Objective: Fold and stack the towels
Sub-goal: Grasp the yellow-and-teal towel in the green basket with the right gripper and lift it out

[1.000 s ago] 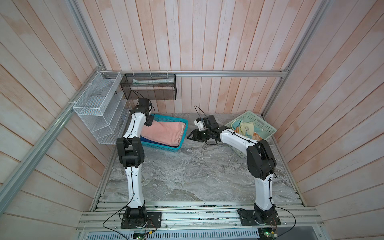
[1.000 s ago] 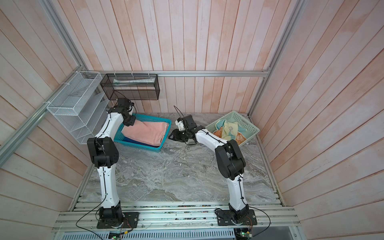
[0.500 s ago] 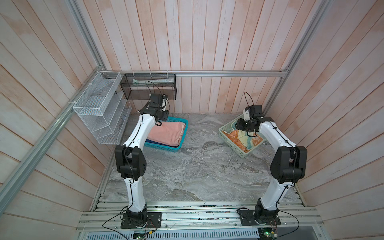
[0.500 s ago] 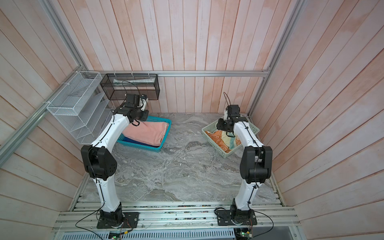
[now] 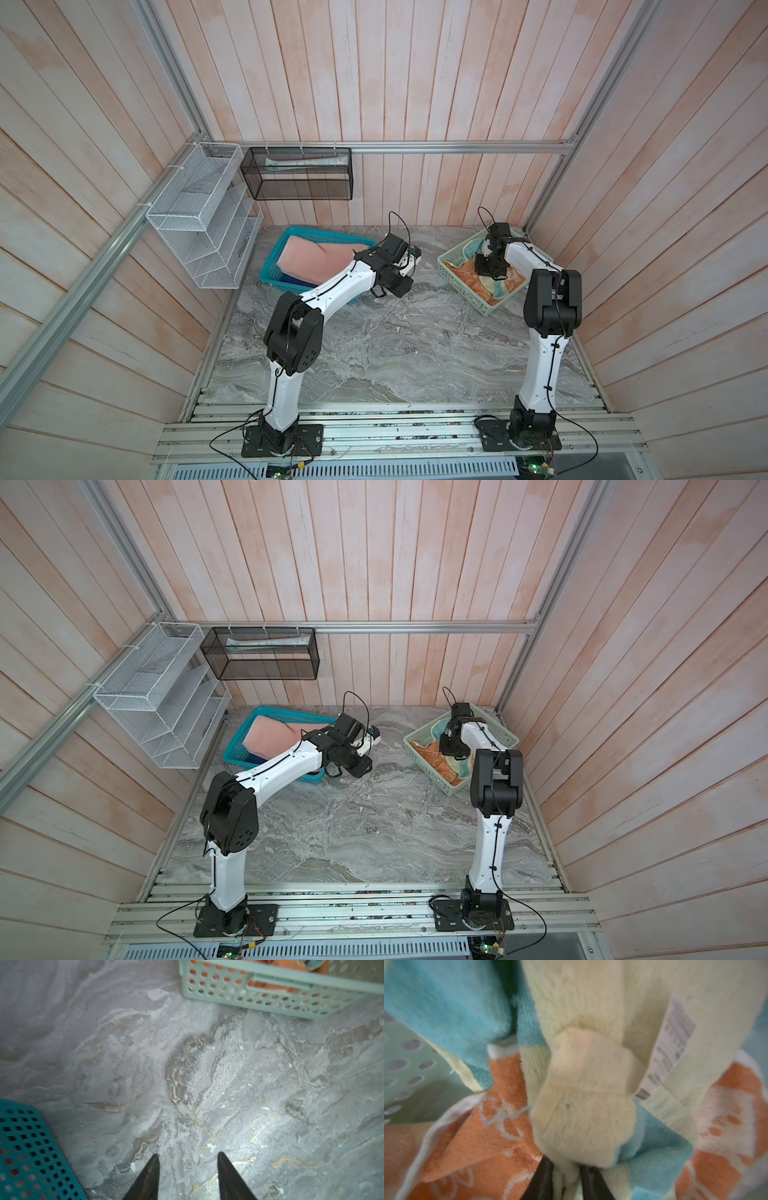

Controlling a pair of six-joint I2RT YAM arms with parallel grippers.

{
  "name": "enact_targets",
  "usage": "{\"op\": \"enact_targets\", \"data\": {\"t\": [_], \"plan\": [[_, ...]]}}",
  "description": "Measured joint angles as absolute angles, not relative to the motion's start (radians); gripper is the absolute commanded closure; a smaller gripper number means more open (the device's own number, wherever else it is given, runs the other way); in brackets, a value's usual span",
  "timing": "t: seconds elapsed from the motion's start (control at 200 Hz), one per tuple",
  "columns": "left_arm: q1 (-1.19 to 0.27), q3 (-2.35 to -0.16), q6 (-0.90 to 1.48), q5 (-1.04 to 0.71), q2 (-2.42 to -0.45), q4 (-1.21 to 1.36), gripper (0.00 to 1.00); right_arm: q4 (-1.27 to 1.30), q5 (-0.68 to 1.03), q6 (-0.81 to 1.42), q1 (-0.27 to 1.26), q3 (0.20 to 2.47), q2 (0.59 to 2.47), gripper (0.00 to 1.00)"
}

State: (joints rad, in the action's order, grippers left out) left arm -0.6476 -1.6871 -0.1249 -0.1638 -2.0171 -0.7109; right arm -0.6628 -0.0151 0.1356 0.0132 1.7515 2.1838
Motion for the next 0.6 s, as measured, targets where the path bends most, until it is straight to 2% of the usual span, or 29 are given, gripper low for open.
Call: {"op": "enact_targets", "data": {"t": [0.16, 0.41, 0.6], "plan": [[-0.641, -1.536, -0.083, -0.179, -2.000, -0.690, 0.54, -0.661, -0.083, 0.118, 0.015, 1.752, 2.102, 1.00], [-0.639, -1.350, -0.044, -0.167, -1.869, -0.692, 0.55, -0.634, -0.154, 0.096, 0.037, 1.731, 1.886, 1.00], [-0.624, -1.230, -0.020, -0.152, -1.738, -0.686, 0.56, -0.609, -0.200, 0.081, 0.108, 1.676, 1.729, 1.00]]}}
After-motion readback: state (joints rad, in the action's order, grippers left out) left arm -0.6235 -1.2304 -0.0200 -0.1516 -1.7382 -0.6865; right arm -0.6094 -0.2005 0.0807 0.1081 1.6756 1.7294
